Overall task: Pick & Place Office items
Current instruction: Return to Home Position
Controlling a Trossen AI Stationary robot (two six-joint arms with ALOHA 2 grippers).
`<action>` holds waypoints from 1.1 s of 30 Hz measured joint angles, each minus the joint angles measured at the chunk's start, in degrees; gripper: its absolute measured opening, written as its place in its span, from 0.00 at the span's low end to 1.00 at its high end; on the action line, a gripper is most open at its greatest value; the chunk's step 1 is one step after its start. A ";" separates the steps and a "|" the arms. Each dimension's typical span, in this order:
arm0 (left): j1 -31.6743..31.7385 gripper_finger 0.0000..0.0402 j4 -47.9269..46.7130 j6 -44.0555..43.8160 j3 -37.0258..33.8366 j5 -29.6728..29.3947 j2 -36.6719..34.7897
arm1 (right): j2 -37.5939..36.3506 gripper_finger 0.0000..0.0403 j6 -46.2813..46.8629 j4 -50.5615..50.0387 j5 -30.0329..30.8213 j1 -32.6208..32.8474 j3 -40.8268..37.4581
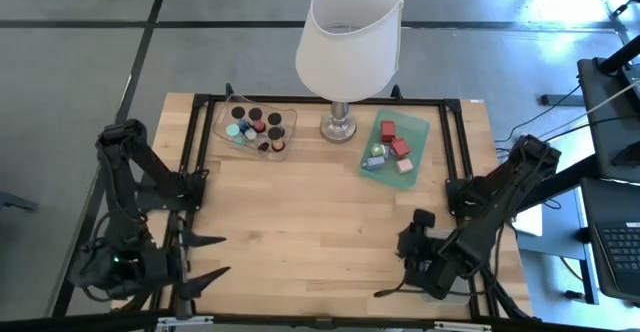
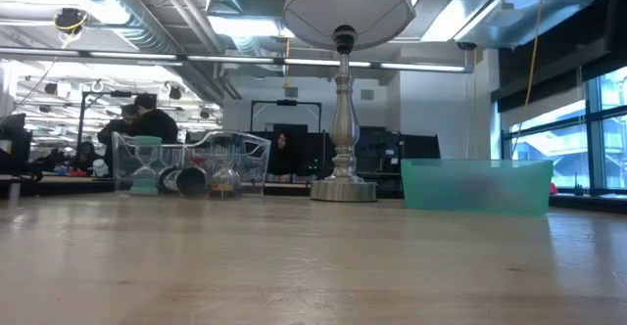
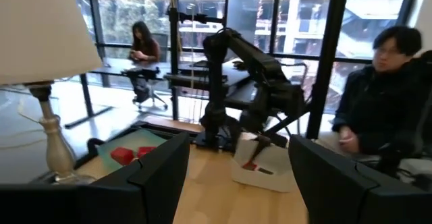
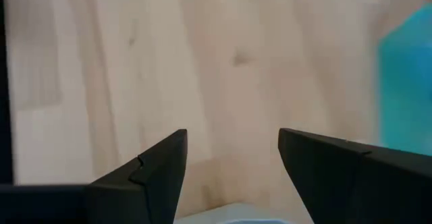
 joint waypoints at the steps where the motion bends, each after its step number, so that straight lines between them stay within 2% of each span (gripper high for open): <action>1: -0.54 0.62 -1.72 -1.64 -0.08 0.02 -0.71 | -1.14 0.59 0.21 -1.17 1.64 0.02 0.00; 6: -2.41 0.62 -12.50 -15.56 -5.83 0.09 -6.47 | -7.53 0.59 -2.45 -2.12 11.75 -0.23 -0.87; 9: -2.20 0.62 -18.63 -26.98 -12.31 3.14 -11.31 | -11.54 0.59 -4.91 -1.47 14.12 -1.41 -2.41; 12: 0.68 0.62 -21.66 -35.66 -19.29 11.60 -17.10 | -16.04 0.59 -8.39 2.21 14.17 -2.96 -5.08; 15: 5.83 0.62 -21.46 -39.82 -26.18 22.37 -22.40 | -20.19 0.59 -15.45 10.74 11.91 -4.98 -9.28; 18: 12.93 0.62 -18.38 -40.56 -31.51 33.89 -25.68 | -24.60 0.59 -25.01 23.28 6.60 -8.01 -15.36; 21: 20.34 0.62 -11.81 -35.91 -35.52 46.21 -27.21 | -28.92 0.59 -32.99 34.63 -0.51 -11.85 -22.47; 23: 25.09 0.62 -6.81 -31.52 -37.41 55.43 -27.86 | -32.46 0.59 -35.27 38.79 -3.93 -14.75 -26.97; 26: 31.66 0.62 -3.09 -28.08 -39.23 66.87 -29.86 | -38.96 0.59 -35.39 40.35 -5.93 -19.23 -33.27; 28: 35.59 0.62 -3.74 -27.75 -39.54 71.95 -32.14 | -43.94 0.59 -35.23 41.22 -6.90 -21.71 -36.71; 33: 42.78 0.62 -4.98 -24.96 -42.13 78.22 -38.06 | -55.36 0.59 -35.99 43.56 -9.60 -25.59 -43.89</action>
